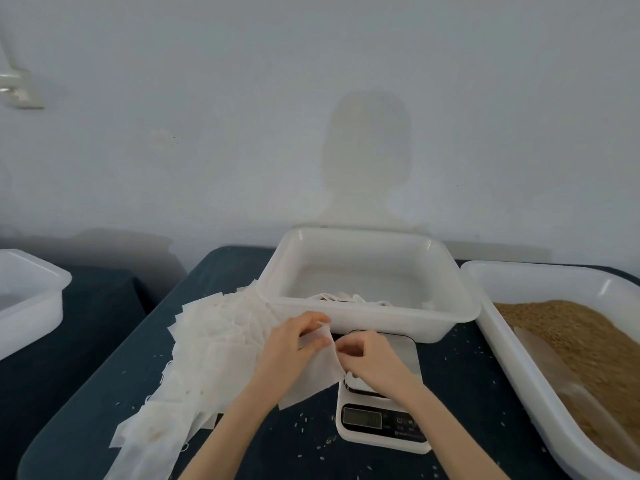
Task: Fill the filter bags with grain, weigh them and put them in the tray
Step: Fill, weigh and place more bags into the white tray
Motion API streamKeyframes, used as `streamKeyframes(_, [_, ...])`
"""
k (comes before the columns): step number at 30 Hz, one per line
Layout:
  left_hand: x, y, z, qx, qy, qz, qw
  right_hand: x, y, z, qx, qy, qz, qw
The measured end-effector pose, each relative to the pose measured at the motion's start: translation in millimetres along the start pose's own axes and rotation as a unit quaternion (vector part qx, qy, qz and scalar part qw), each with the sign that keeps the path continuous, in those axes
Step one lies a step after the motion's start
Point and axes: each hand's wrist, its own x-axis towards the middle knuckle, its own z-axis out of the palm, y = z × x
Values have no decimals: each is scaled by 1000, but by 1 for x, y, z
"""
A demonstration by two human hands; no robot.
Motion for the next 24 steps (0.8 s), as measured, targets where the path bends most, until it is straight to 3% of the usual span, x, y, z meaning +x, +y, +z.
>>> streamKeyframes(3, [-5,2,4,26,-47,7,999,-3,3,-4,4,55,1,998])
streamKeyframes(7, [-6,4,12,176,-159,22,971,-9,4,-11,17,86,-23,996])
streamKeyframes(17, [-2,-7,24,146,-97,40,984,-13,2,-16,-15,55,4,998])
streamKeyframes(21, [-2,-8,26,193,-107,73,973,-17,1,-23,-17,-32,19,999])
streamKeyframes(24, [-3,-4,29,244,-113,95,958,-19,1,-27,-25,-39,28,999])
